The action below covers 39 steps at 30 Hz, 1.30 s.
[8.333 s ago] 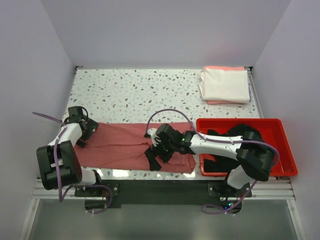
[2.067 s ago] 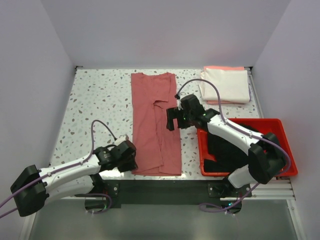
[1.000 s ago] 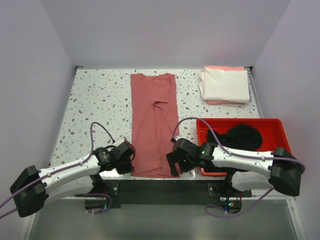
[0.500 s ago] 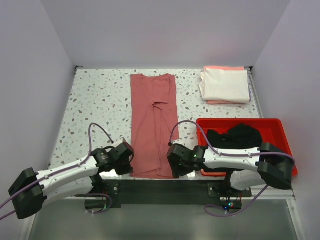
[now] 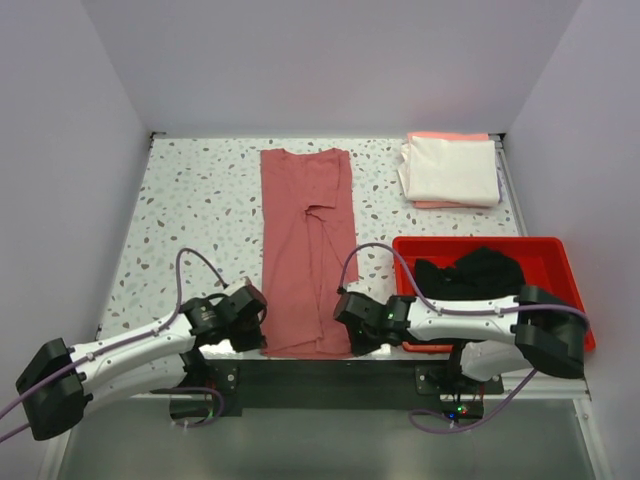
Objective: Fold and stack the t-shirts
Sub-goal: Fold the tshirt
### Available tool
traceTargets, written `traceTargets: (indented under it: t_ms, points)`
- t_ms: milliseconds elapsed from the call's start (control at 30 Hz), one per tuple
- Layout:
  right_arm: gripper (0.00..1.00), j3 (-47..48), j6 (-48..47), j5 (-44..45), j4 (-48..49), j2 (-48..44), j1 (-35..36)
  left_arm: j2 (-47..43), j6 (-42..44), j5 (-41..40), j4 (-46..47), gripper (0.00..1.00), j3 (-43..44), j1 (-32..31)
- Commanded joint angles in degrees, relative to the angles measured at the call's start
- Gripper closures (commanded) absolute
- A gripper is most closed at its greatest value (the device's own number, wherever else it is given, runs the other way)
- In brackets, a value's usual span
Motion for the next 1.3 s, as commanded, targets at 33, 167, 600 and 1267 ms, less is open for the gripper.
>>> traceTargets:
  t_ms: [33, 167, 600, 1267]
  points:
    - [1.00, 3.9, -2.5, 6.8, -2.5, -2.7, 0.3, -0.7, 0.3, -0.6, -1.7, 1.00, 2.5, -0.4]
    - [1.00, 7.6, -5.5, 12.0, -4.9, -3.7, -0.3, 1.7, 2.5, -3.1, -0.9, 1.00, 6.8, -0.3]
    - [1.00, 17.4, -18.3, 13.9, 1.7, -1.9, -13.7, 10.2, 13.8, -6.9, 8.2, 1.00, 19.8, 11.2]
    - [1.00, 29.8, -26.7, 6.4, 10.8, 12.6, -29.1, 26.1, 25.6, -7.2, 15.2, 1.00, 35.1, 25.5]
